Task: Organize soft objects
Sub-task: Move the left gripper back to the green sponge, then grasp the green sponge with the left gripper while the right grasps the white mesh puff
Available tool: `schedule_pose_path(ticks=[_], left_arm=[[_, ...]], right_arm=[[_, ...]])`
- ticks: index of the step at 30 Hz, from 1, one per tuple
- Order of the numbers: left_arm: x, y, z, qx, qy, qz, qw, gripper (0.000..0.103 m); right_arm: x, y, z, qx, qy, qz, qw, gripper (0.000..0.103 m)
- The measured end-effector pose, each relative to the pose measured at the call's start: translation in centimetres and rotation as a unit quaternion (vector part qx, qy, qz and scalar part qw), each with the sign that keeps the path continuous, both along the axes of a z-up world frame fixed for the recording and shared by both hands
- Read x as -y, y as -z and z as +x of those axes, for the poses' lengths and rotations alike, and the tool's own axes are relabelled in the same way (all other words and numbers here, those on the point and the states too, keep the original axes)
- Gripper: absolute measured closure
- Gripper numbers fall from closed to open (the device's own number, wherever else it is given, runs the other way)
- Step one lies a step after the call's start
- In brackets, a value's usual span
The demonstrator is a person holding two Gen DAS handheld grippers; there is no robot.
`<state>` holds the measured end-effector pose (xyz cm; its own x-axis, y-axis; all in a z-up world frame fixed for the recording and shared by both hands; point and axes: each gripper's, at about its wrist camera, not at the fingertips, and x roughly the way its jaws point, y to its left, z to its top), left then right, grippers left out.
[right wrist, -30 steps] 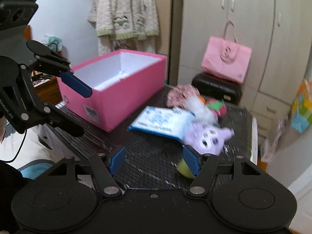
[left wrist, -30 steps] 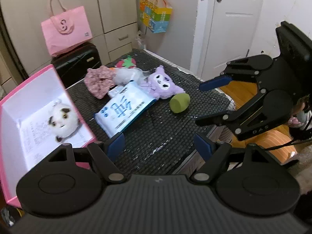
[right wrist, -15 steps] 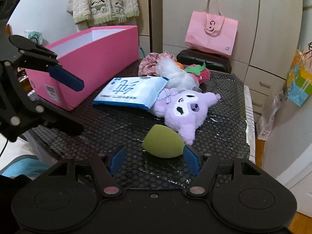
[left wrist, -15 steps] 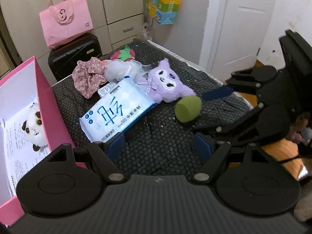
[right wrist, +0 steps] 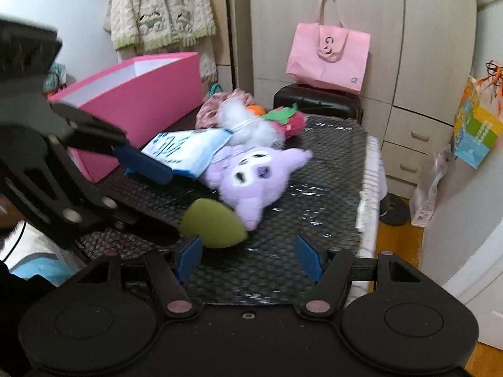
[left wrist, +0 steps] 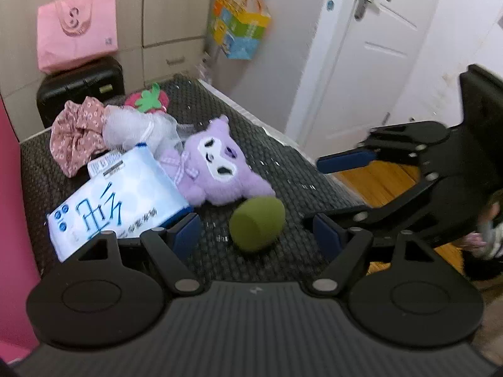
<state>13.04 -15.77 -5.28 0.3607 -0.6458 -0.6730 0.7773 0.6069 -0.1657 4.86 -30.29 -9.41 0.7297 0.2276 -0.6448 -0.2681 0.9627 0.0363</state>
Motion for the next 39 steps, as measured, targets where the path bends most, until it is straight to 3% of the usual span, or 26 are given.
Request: schedule_pose_path(ticks=[4,8,10,14,23,29,30,31,33,35,39], left_arm=[[1.4,1.4,-0.3,0.025,-0.013,-0.002,0.9996,0.026],[2.3,2.5,-0.6,0.016,-0.016,-0.009,0.9997,0.032],[2.7,2.9,-0.9,0.031,-0.027,-0.004,0.9991,0.046],[3.1,3.2,-1.2,0.066,-0.04,0.013,0.9969,0.057],[2.6,3.6,-0.5,0.033,-0.045,0.004,0.9984,0.055],[2.7,3.5,-0.3,0.038,-0.044,0.0,0.9983,0.059],[2.6,3.4,-0.5,0.039,-0.042,-0.001,0.9984,0.06],[2.5,3.2,-0.6,0.037,-0.04,-0.005,0.9985,0.06],[2.0,2.8,-0.8,0.04,-0.039,-0.013,0.9983,0.06],[1.7,2.4,-0.4,0.045,-0.048,-0.015,0.9977,0.06],[0.9,2.1,0.4,0.026,-0.058,-0.024,0.9977,0.06]], right_arm=[[1.7,-0.6,0.8,0.005,0.012,0.004,1.0,0.032],[2.7,-1.3,2.9,0.012,0.008,0.014,1.0,0.032],[2.9,-1.5,4.5,0.009,-0.003,0.034,0.999,0.032],[1.8,-1.7,7.8,-0.003,-0.031,0.071,0.997,0.032],[0.5,0.3,15.7,-0.079,-0.025,0.167,0.982,0.032],[0.4,2.3,18.6,-0.107,-0.003,0.208,0.972,0.033],[0.4,2.5,18.9,-0.108,0.0,0.214,0.971,0.035],[0.3,2.7,18.9,-0.106,0.003,0.218,0.97,0.046],[0.1,2.7,18.6,-0.102,0.001,0.217,0.971,0.057],[0.1,2.5,17.9,-0.09,0.0,0.203,0.975,0.073],[0.3,1.7,16.0,-0.063,0.005,0.188,0.98,0.082]])
